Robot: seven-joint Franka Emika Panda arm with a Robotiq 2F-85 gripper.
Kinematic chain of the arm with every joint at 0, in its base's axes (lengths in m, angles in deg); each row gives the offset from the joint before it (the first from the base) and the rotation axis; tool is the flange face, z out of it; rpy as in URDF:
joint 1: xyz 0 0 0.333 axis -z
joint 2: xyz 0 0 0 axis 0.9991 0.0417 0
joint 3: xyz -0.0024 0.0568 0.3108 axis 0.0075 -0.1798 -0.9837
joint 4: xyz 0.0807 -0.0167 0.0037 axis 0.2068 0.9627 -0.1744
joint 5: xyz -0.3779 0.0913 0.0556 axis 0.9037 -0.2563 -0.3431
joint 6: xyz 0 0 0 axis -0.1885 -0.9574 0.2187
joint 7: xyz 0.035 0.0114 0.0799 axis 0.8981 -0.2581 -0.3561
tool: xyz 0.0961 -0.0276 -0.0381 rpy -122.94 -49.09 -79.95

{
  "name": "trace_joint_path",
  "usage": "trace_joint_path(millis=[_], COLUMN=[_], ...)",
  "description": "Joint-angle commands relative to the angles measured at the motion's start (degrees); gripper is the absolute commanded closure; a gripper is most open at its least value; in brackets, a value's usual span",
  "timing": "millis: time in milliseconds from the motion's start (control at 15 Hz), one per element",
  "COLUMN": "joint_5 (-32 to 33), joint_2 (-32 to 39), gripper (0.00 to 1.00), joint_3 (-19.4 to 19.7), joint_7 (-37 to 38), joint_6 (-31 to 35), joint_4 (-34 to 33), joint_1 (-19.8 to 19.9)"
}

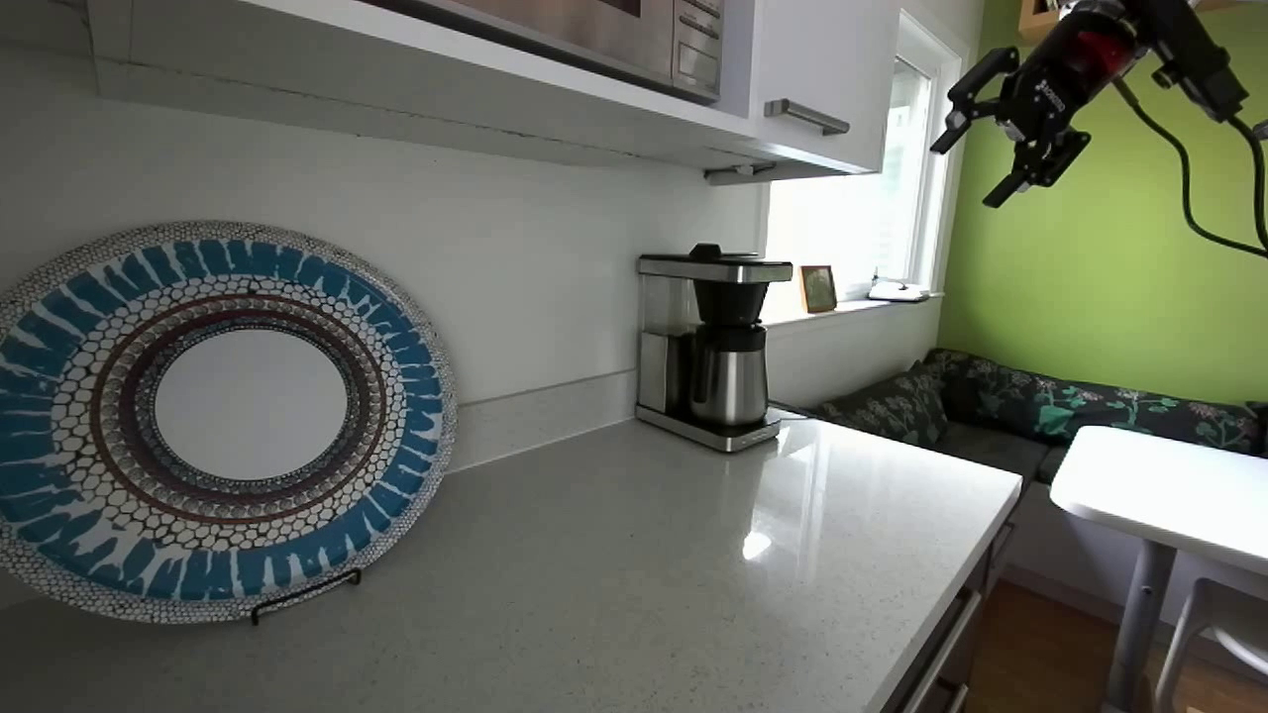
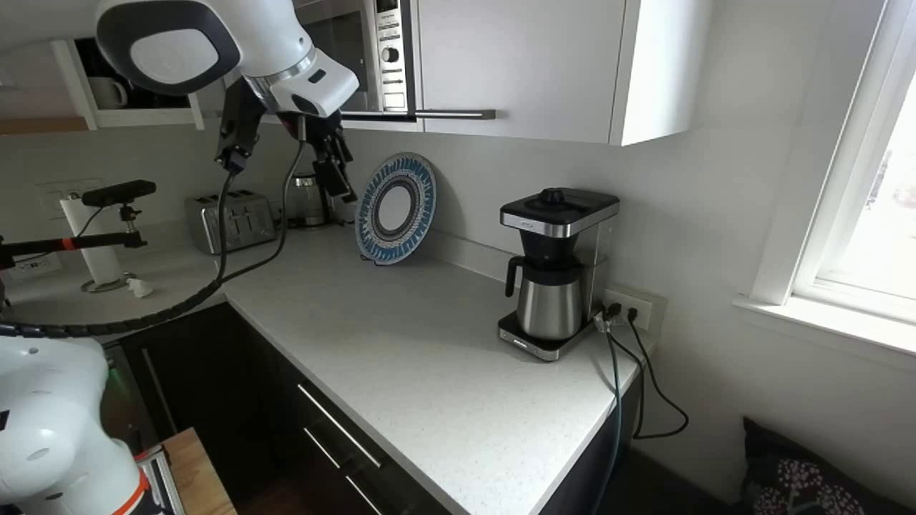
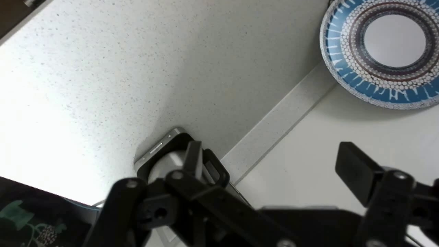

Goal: Shift the cup from the cabinet on the right to the counter

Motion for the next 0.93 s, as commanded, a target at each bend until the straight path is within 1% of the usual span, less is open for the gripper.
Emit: trace_joint_path(millis=[0,467,733,867], joint_5=[-2.81,-7.95,-8.68,-8.85], joint_2=[0.6,3.97,7.54,9.67], gripper=[0.0,0.0,0.0,0.0], joint_3=[1.32,1.96,1.88,1.86], joint_7=[1.78,5.42,6.58,7.15], joint_6=[0.65,6.2,8.26,8.11], joint_4=[-2.9,-7.02,-10.39,-12.64], joint_1=[-0.18,-0.62,-0.97,-1.23])
